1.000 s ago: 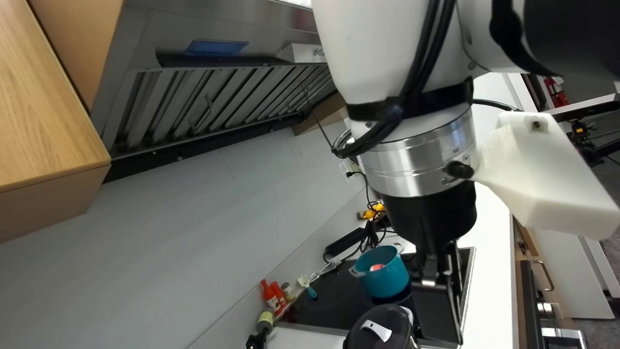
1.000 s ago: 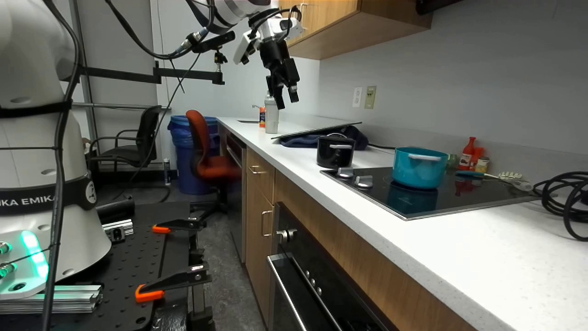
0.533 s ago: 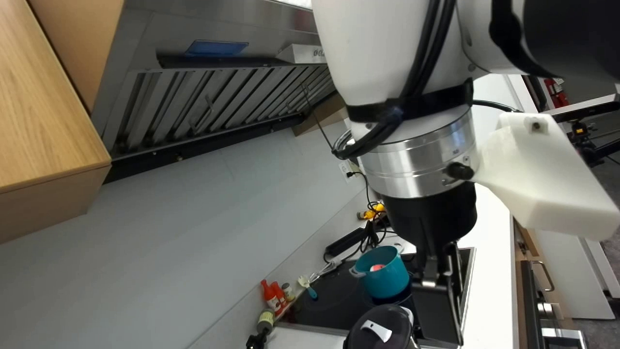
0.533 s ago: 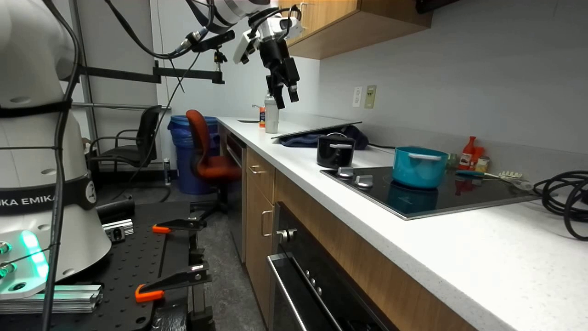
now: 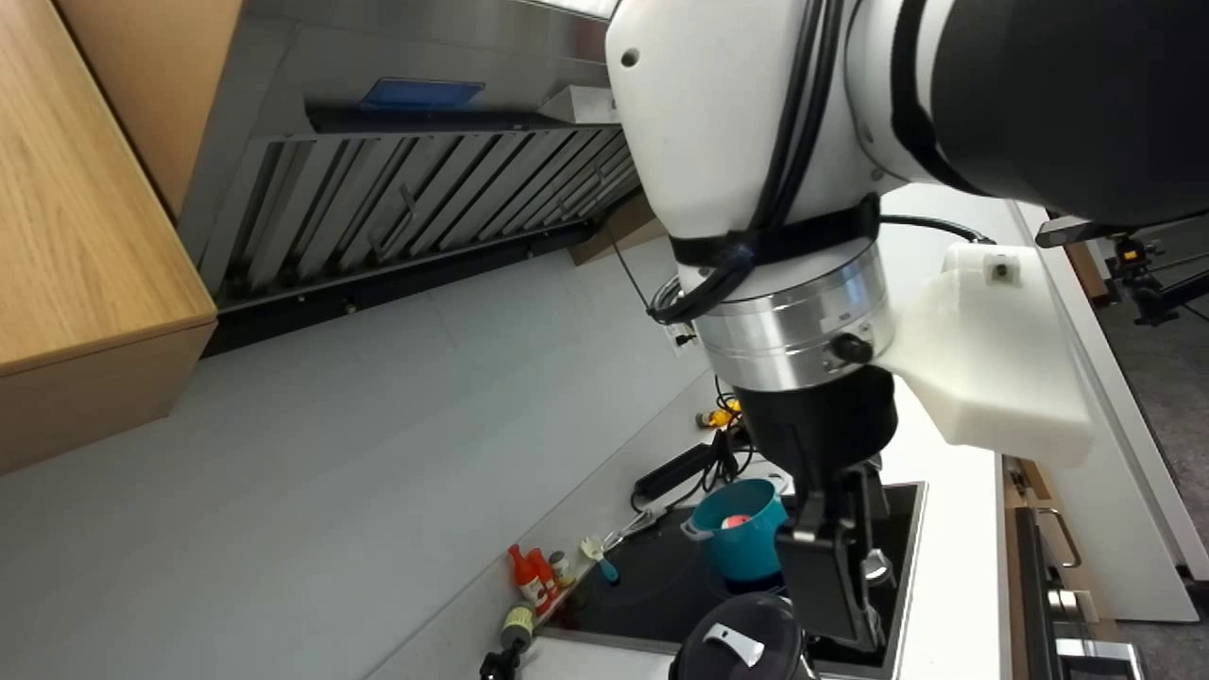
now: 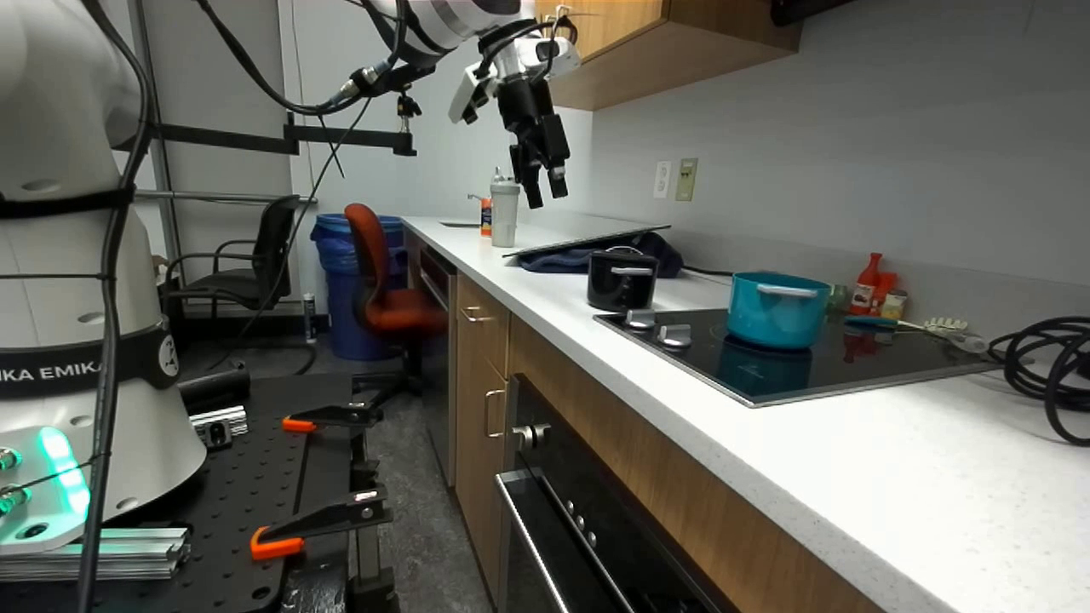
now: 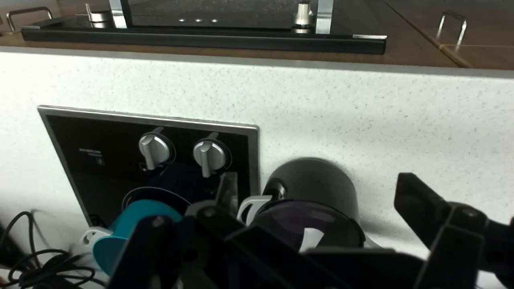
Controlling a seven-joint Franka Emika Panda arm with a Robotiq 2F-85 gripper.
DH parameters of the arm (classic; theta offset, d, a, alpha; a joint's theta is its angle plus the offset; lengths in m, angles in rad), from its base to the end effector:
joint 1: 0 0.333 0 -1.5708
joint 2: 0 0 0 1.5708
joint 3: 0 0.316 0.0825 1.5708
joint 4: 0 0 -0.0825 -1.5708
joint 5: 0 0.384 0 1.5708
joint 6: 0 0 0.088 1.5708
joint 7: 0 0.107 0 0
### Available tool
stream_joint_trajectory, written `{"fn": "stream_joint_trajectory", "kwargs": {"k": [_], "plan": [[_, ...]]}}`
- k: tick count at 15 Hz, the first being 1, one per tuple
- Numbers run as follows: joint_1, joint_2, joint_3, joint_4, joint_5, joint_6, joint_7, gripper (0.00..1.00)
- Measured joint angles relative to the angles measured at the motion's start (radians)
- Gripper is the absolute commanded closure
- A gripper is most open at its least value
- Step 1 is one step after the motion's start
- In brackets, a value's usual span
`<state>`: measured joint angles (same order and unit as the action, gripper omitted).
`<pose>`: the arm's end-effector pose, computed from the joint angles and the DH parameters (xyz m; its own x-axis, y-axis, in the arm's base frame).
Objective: Place the lid on the blue pot
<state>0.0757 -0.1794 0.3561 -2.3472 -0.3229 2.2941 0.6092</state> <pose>0.4479 0.2013 0.4117 0.9688 0.0493 0.2429 -0.0054 -0.9756 0.2194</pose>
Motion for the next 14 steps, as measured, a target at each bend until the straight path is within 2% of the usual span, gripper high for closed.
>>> {"fn": "stream_joint_trajectory", "kwargs": {"k": [3,7,14], "plan": [[0.000,0.035,-0.020,0.018,-0.027,0.045,0.037,0.00],[0.000,0.094,-0.030,0.052,-0.131,0.104,0.135,0.00],[0.029,0.205,-0.064,0.126,-0.281,0.122,0.303,0.00]]}}
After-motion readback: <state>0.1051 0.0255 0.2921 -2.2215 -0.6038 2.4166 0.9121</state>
